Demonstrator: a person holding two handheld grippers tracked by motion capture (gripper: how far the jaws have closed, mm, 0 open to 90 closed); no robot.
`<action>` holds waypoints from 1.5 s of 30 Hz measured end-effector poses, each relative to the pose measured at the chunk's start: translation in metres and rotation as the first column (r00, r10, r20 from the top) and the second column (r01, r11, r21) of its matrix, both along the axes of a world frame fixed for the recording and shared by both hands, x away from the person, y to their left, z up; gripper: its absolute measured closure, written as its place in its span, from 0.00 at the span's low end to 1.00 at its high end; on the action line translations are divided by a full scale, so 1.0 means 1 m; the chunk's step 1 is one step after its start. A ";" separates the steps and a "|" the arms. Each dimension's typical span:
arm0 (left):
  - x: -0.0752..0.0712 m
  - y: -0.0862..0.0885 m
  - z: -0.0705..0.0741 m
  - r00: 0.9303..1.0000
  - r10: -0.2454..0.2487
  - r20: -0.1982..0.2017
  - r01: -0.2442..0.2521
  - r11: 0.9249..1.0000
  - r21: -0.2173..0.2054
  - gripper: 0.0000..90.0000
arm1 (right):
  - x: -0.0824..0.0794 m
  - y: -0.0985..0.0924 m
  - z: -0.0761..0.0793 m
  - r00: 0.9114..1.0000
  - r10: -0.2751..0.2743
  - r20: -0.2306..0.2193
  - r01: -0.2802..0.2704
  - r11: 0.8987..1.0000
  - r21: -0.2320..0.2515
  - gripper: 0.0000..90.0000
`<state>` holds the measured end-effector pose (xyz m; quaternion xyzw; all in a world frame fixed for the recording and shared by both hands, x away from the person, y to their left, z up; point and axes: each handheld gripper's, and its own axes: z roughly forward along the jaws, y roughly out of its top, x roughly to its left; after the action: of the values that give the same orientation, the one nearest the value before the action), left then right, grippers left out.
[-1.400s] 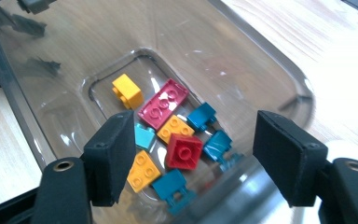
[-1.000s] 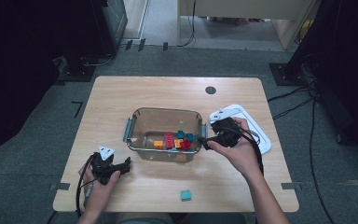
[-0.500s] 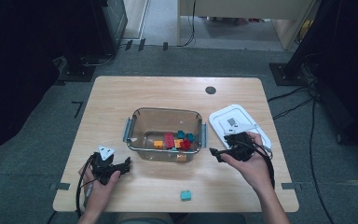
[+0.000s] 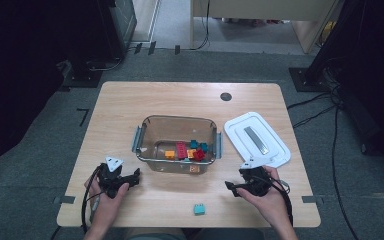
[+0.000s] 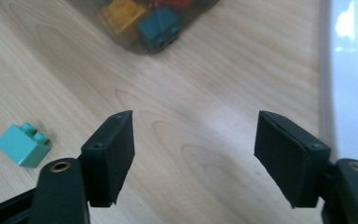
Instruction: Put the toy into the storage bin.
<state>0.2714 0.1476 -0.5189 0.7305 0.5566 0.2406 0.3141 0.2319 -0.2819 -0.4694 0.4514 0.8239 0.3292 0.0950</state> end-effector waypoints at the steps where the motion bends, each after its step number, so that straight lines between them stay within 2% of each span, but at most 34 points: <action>1: 0.000 0.000 0.000 1.000 0.000 0.000 0.000 1.000 0.000 0.12 | -0.002 0.002 -0.003 1.000 0.002 -0.009 -0.002 1.000 0.001 0.34; 8: 0.000 0.000 0.000 1.000 0.000 0.000 0.000 1.000 0.001 0.12 | -0.019 0.030 -0.023 0.999 0.041 -0.016 -0.041 0.999 0.000 0.35; 13: 0.000 0.000 0.000 1.000 0.000 0.000 0.000 1.000 0.001 0.12 | -0.029 0.055 -0.028 0.993 0.120 -0.017 -0.120 0.993 0.007 0.39; 16: 0.000 0.000 0.000 1.000 0.000 0.000 0.000 1.000 0.001 0.12 | -0.036 0.068 -0.028 0.983 0.184 0.003 -0.184 0.983 0.026 0.43; 20: 0.000 0.000 0.000 1.000 -0.001 0.000 0.001 1.000 0.001 0.12 | -0.041 0.074 -0.025 0.975 0.219 0.026 -0.220 0.974 0.054 0.45; 24: 0.000 0.000 0.000 1.000 0.000 0.000 0.000 1.000 0.001 0.12 | -0.043 0.077 -0.028 0.955 0.295 0.030 -0.297 0.951 0.090 0.48; 27: 0.000 0.000 0.000 1.000 0.000 0.000 0.000 1.000 0.001 0.12 | -0.045 0.083 -0.033 0.940 0.339 0.024 -0.340 0.938 0.066 0.50; 31: 0.000 0.000 0.000 1.000 -0.001 0.000 0.001 1.000 0.001 0.12 | -0.047 0.089 -0.037 0.927 0.372 0.043 -0.373 0.928 0.013 0.62; 35: 0.000 0.000 0.000 1.000 0.000 0.000 0.000 1.000 0.001 0.12 | -0.047 0.088 -0.038 0.927 0.372 0.055 -0.373 0.928 -0.002 0.74; 42: 0.000 0.000 0.000 1.000 -0.001 0.000 0.001 1.000 0.001 0.12 | -0.044 0.083 -0.036 0.933 0.357 0.050 -0.357 0.934 -0.005 0.75; 45: 0.000 0.000 0.000 1.000 -0.001 0.000 0.001 1.000 0.001 0.12 | -0.042 0.079 -0.035 0.940 0.339 0.045 -0.339 0.941 -0.008 0.75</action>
<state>0.2715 0.1477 -0.5188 0.7308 0.5563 0.2407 0.3139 0.1895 -0.2032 -0.5043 0.2955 0.8869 0.3508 0.0557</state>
